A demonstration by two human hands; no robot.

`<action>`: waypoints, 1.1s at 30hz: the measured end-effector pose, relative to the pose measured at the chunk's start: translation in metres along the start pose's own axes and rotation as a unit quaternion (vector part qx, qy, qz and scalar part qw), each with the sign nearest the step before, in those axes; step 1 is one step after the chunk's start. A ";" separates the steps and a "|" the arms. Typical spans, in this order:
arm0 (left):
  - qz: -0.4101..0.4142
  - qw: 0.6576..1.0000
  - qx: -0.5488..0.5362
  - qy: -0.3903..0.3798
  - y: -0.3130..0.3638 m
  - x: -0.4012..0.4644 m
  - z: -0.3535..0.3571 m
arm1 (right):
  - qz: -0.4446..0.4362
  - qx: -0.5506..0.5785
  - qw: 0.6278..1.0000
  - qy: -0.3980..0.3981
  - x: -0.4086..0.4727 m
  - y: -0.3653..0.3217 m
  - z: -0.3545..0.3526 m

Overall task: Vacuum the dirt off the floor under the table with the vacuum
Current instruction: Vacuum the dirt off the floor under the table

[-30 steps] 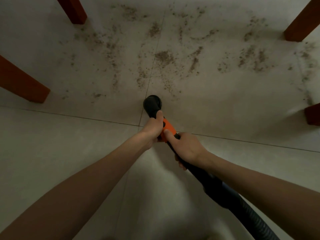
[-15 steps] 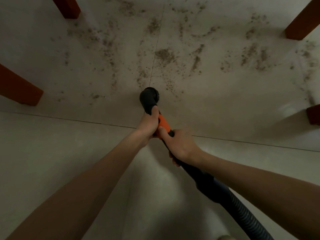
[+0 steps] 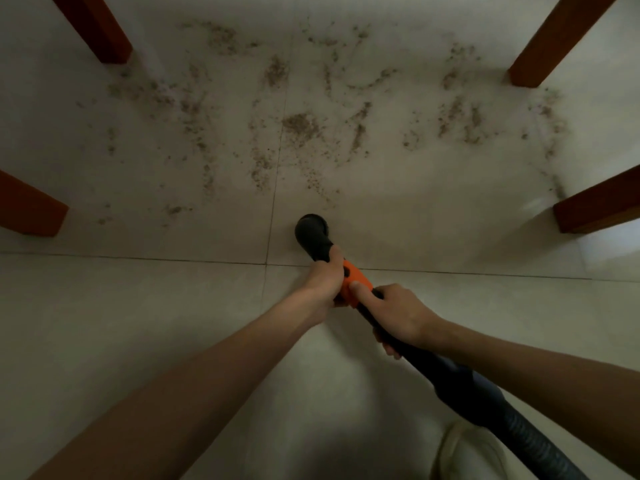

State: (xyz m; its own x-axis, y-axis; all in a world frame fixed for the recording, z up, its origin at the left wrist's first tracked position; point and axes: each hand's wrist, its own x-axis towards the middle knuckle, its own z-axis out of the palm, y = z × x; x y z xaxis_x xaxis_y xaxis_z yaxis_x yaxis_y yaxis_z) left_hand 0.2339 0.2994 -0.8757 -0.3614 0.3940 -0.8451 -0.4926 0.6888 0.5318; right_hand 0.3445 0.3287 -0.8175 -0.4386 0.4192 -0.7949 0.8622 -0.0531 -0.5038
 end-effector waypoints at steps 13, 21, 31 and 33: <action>-0.025 0.994 -0.107 -0.015 0.034 -0.005 0.023 | -0.057 -0.034 0.998 0.015 0.019 -0.001 -0.040; 0.004 0.990 -0.140 0.034 0.055 0.008 0.022 | -0.102 -0.059 0.993 -0.004 0.044 -0.013 -0.053; 0.012 0.990 -0.108 0.091 0.067 0.007 0.038 | -0.078 0.081 0.986 -0.123 0.045 0.027 -0.073; 0.019 0.990 -0.099 0.098 0.068 0.003 0.041 | -0.099 0.055 0.989 -0.093 0.041 0.029 -0.075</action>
State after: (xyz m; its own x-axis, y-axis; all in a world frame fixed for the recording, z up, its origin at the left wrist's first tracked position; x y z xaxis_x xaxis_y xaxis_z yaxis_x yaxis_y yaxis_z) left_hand 0.2324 0.3723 -0.8445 -0.5202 0.2789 -0.8072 -0.6133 0.5358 0.5804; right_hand 0.3706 0.4125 -0.8390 -0.6434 0.2577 -0.7208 0.7271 -0.0888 -0.6808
